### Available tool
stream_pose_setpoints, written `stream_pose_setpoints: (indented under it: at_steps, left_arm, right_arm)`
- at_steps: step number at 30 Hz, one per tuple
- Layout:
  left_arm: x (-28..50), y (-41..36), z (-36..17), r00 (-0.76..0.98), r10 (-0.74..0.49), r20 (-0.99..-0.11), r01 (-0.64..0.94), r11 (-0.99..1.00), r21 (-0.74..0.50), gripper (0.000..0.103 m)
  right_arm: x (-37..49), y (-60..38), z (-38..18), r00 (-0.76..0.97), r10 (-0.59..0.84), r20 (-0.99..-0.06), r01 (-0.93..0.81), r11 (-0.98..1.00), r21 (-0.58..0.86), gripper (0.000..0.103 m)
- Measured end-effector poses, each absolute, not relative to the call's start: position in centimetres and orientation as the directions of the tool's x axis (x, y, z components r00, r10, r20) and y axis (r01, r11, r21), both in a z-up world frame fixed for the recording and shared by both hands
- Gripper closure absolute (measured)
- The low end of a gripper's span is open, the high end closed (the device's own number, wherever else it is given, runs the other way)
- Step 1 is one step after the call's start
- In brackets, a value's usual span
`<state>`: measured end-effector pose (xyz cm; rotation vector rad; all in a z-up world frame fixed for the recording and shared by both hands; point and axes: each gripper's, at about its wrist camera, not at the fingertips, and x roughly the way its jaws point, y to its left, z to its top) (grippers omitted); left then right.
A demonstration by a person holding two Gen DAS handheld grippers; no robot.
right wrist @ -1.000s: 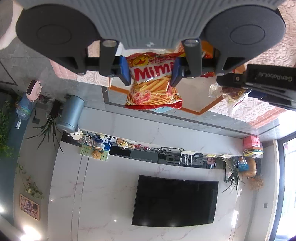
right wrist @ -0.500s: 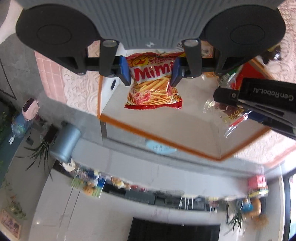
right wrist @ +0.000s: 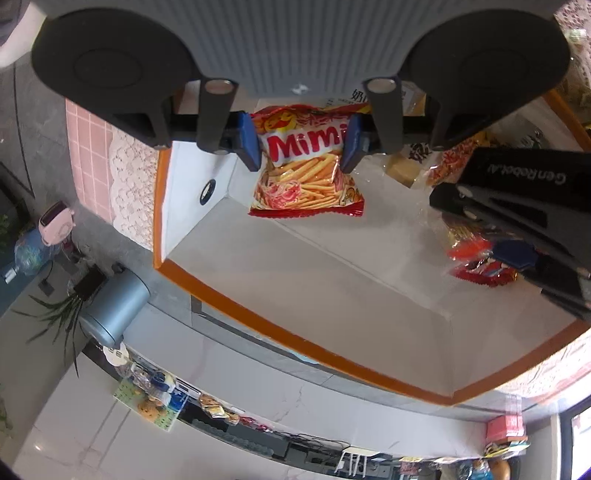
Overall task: Organize snacks
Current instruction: 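Lift the candy and Mimi bag over the orange box and lower them inside, then open both tools to release the items and withdraw from the box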
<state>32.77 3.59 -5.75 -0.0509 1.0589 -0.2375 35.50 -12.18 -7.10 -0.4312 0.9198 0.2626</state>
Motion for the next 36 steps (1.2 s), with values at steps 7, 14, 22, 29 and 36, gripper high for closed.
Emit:
stream_pose_setpoints:
  at_steps: [7,14,22,29,36]
  left_arm:
    - [33.9,2.8,-5.3,0.452,-0.199,-0.870,0.164,0.977,-0.139,0.041]
    - [33.9,2.4,-4.7,0.459,-0.187,-0.868,0.140,0.981,-0.137,0.023]
    - [32.2,2.4,-2.6,0.489,-0.168,-0.856,0.135,0.984,-0.116,0.019]
    - [28.8,3.1,0.9,0.589,-0.201,-0.783,0.121,0.980,-0.160,0.018]
    - [24.3,3.2,4.4,0.686,-0.204,-0.698,0.109,0.978,-0.178,0.018]
  right_arm:
    - [35.4,-11.7,-7.2,0.569,0.016,-0.822,-0.424,0.862,-0.277,0.055]
    - [34.5,-11.2,-6.3,0.584,0.016,-0.812,-0.427,0.856,-0.291,0.038]
    - [33.7,-12.0,-4.1,0.605,0.023,-0.796,-0.425,0.855,-0.299,0.028]
    - [31.0,-13.0,-0.8,0.668,0.048,-0.743,-0.378,0.881,-0.284,0.020]
    - [26.9,-13.9,2.2,0.763,0.052,-0.644,-0.285,0.922,-0.263,0.014]
